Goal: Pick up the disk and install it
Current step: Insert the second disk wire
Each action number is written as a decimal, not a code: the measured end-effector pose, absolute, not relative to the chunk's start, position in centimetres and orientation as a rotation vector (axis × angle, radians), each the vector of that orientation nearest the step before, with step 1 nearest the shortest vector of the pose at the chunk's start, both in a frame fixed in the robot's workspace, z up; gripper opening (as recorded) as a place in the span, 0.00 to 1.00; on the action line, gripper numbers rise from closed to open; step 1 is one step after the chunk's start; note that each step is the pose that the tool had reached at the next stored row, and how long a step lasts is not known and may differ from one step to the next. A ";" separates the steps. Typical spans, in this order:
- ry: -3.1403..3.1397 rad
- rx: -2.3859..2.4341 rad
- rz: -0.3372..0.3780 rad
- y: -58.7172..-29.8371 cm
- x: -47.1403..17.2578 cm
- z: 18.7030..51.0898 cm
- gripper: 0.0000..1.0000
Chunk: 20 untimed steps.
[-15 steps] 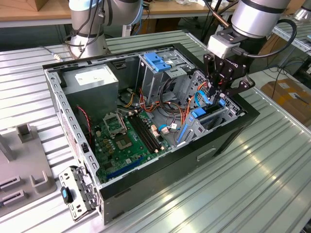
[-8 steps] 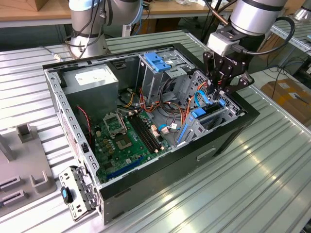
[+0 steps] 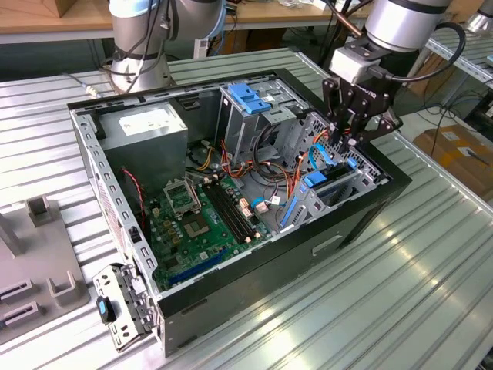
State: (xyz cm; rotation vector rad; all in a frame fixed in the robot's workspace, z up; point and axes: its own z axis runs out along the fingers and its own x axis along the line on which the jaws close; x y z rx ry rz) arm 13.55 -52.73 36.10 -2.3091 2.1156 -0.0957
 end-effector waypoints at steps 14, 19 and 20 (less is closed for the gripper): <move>2.020 -2.390 -0.094 -52.7 15.4 36.1 0.29; 1.960 -2.438 -0.093 -52.7 16.1 36.1 0.29; 1.949 -2.447 -0.093 -52.7 16.2 36.1 0.29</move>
